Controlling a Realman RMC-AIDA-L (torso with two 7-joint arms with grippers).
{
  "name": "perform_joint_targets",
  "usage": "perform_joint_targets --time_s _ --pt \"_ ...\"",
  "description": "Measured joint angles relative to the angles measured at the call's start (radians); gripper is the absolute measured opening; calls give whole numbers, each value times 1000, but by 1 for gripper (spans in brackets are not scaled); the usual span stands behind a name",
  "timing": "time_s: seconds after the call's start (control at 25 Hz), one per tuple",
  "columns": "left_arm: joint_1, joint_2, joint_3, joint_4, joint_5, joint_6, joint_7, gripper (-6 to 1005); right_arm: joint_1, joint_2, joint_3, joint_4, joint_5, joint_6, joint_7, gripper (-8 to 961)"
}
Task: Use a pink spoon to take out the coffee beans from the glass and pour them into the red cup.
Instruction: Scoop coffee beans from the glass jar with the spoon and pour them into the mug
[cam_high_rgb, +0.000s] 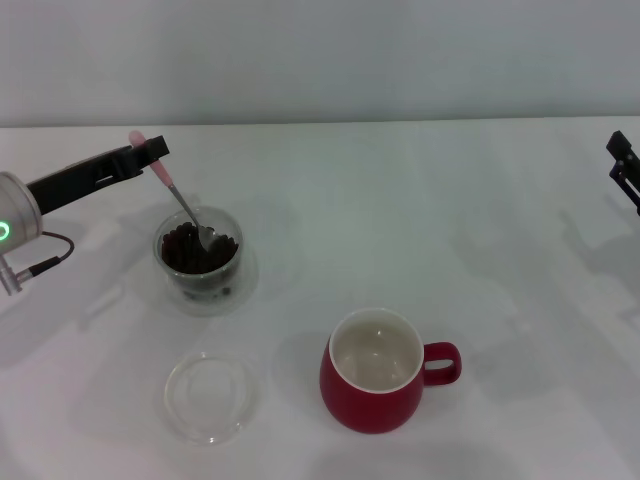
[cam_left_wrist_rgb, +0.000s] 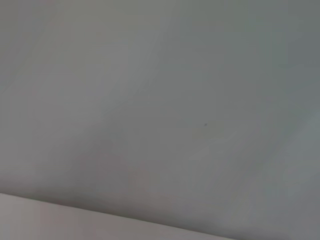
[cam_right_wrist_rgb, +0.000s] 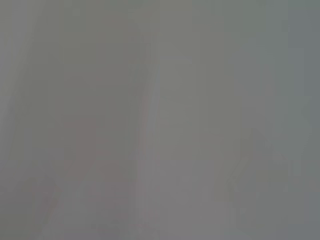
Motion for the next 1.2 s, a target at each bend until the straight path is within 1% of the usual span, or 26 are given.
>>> perform_joint_targets --time_s 0.24,0.44,0.96,1.2 --pt "12 -5 4 -10 -28 -5 -15 130 -3 0 8 1 1 2 0 731" --pt "35 -6 2 -33 -48 -7 -26 130 -1 0 8 -3 0 0 0 731" --pt "128 -6 3 -111 -190 -43 -26 130 7 0 4 -8 -10 0 0 731" --pt "174 -5 0 -118 -251 -80 -33 130 5 0 1 -8 -10 -2 0 731"
